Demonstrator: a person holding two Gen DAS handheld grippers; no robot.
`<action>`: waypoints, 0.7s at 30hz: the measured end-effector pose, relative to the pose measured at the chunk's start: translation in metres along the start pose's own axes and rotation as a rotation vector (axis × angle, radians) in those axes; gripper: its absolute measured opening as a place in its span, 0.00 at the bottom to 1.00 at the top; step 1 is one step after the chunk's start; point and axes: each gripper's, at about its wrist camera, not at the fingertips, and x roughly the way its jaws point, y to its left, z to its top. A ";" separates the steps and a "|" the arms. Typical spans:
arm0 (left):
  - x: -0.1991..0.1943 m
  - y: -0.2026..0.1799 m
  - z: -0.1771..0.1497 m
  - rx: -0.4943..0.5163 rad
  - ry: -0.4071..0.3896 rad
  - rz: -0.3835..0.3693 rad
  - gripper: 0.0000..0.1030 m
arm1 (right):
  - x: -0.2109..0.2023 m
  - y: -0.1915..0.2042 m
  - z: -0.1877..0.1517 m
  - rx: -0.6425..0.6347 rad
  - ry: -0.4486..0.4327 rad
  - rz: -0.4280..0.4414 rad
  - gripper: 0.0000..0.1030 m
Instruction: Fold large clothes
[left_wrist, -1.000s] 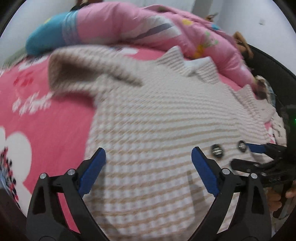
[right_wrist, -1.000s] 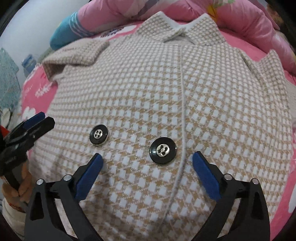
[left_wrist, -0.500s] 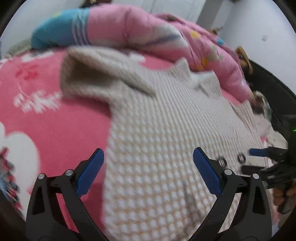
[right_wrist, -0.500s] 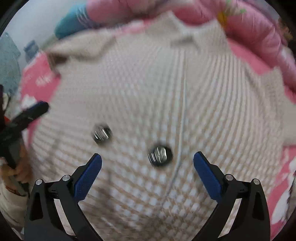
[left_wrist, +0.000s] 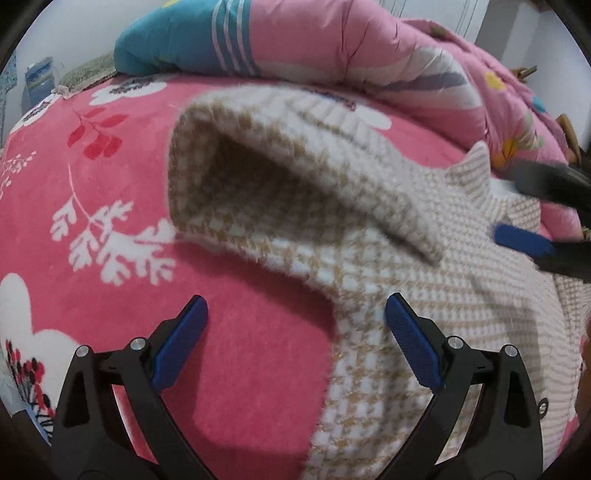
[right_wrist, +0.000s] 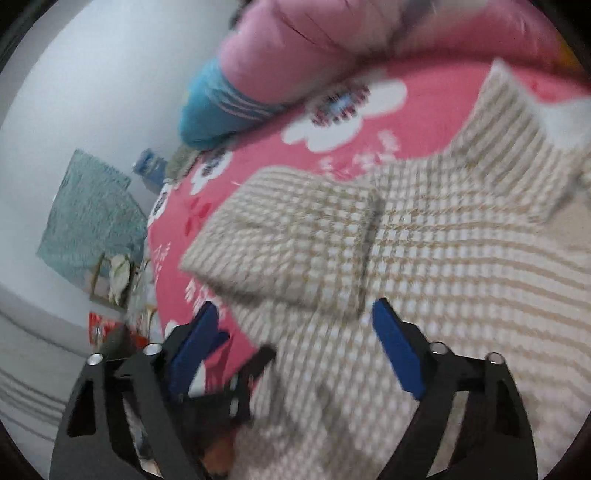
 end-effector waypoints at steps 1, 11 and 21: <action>0.005 0.001 -0.002 -0.004 0.010 0.006 0.91 | 0.009 -0.007 0.004 0.032 0.012 -0.008 0.69; 0.012 0.005 -0.007 -0.019 0.003 0.005 0.91 | 0.046 -0.040 0.022 0.131 0.102 0.014 0.36; 0.014 0.002 -0.011 -0.013 -0.003 0.021 0.92 | 0.030 -0.016 0.019 -0.014 0.067 -0.023 0.05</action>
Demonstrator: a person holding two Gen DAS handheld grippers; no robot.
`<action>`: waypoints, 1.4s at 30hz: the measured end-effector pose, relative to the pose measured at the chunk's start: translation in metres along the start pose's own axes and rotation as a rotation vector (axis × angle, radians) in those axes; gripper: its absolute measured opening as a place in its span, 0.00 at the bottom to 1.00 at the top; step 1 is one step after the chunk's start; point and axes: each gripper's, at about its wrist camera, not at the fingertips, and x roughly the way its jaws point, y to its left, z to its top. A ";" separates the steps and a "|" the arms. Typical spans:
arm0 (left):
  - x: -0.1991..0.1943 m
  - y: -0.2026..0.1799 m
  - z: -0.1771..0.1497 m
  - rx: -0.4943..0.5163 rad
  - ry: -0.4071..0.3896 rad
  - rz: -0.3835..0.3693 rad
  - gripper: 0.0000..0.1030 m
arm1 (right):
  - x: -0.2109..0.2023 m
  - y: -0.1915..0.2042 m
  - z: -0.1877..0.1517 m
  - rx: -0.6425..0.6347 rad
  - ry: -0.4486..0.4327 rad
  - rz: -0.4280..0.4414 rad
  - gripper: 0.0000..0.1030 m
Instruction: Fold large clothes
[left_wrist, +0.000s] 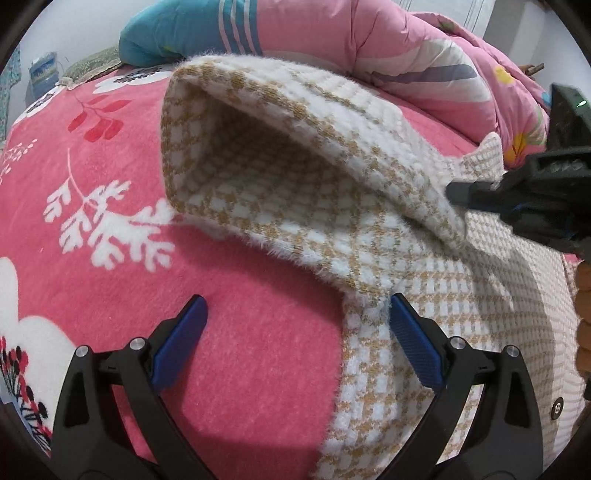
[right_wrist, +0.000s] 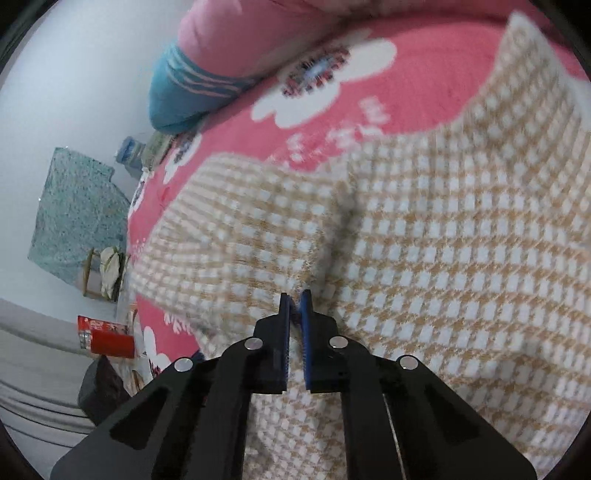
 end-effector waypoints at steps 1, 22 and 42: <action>0.000 0.000 0.000 0.000 -0.001 0.001 0.92 | -0.008 0.006 -0.001 -0.013 -0.022 0.003 0.05; -0.002 0.006 -0.002 -0.001 -0.017 -0.023 0.92 | -0.244 -0.042 -0.058 -0.019 -0.423 -0.167 0.03; 0.002 0.004 -0.004 0.003 -0.012 -0.018 0.93 | 0.003 -0.051 -0.016 0.078 0.046 -0.053 0.19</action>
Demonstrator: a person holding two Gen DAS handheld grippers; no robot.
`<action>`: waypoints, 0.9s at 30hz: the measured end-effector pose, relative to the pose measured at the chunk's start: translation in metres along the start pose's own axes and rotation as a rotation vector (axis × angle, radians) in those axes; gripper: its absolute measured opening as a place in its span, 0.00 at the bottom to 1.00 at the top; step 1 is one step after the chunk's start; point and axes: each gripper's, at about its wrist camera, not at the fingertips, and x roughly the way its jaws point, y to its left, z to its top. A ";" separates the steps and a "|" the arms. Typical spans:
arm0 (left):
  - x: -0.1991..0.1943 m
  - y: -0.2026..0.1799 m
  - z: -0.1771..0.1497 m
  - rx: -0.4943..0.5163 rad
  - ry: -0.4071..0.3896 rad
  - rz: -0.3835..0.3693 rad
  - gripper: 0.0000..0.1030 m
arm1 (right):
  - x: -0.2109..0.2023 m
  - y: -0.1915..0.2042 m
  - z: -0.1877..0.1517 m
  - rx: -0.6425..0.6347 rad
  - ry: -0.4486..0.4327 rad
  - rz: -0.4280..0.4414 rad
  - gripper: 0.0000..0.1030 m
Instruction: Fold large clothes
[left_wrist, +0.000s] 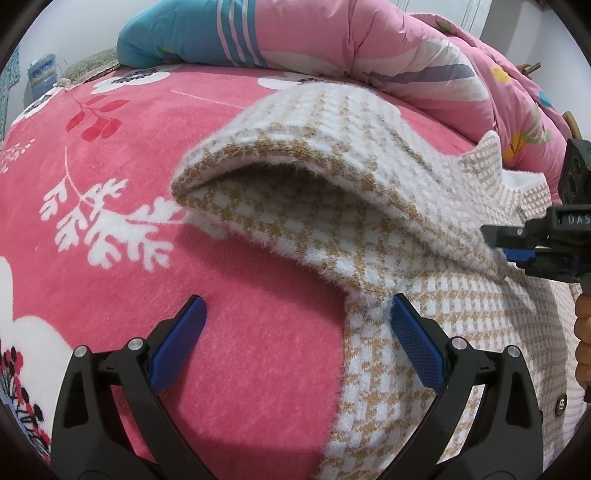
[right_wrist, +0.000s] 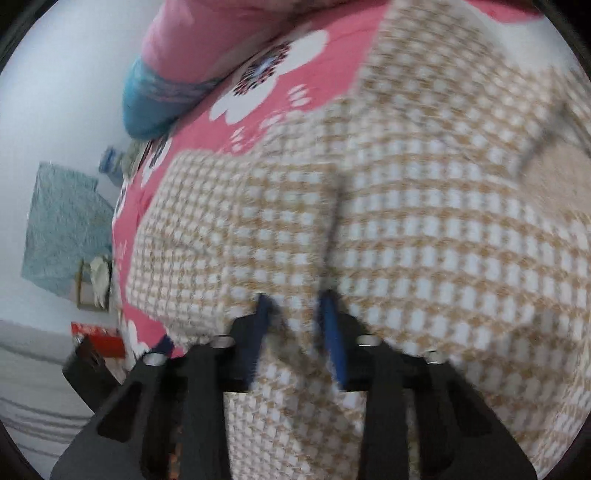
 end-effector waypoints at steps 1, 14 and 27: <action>0.000 0.000 0.000 -0.001 -0.002 -0.001 0.93 | 0.000 0.004 -0.001 -0.016 -0.002 -0.017 0.13; -0.001 0.001 -0.003 0.003 -0.012 -0.007 0.93 | -0.185 0.060 -0.033 -0.203 -0.437 -0.117 0.07; -0.002 -0.004 -0.004 0.027 -0.004 0.008 0.93 | -0.234 -0.048 -0.059 -0.049 -0.465 -0.360 0.07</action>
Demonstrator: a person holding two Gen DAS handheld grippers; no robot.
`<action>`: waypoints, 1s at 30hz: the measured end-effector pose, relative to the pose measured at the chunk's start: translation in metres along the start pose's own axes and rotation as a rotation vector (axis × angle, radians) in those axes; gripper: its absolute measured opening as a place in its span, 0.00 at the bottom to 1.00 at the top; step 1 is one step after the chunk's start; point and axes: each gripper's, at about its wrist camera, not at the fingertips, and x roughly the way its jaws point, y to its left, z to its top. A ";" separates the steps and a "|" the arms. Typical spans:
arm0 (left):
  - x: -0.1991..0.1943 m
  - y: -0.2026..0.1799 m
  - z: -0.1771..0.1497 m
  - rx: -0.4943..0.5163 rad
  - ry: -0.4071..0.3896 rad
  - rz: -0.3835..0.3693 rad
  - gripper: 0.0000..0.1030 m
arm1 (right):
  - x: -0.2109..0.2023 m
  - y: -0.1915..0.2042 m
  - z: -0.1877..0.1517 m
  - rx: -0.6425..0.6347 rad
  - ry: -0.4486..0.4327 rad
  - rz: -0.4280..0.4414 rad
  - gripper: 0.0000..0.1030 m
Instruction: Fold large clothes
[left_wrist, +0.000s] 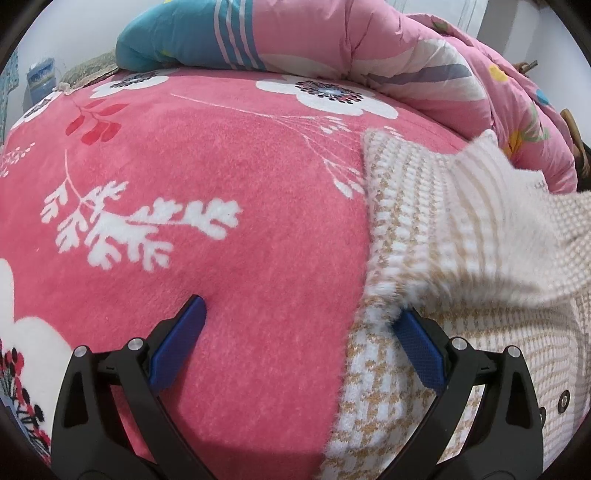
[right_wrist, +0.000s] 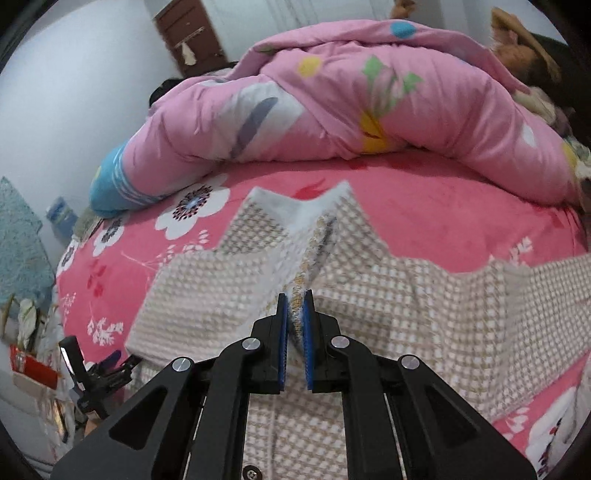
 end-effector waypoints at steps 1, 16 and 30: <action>-0.001 -0.002 0.000 0.009 0.002 0.007 0.93 | -0.003 -0.004 0.001 0.005 -0.005 0.003 0.07; -0.004 -0.002 -0.004 0.044 0.009 0.023 0.93 | 0.010 -0.040 -0.006 0.034 0.002 -0.028 0.07; -0.039 0.006 -0.006 0.045 -0.071 -0.054 0.93 | 0.049 -0.079 -0.034 0.059 0.131 -0.171 0.41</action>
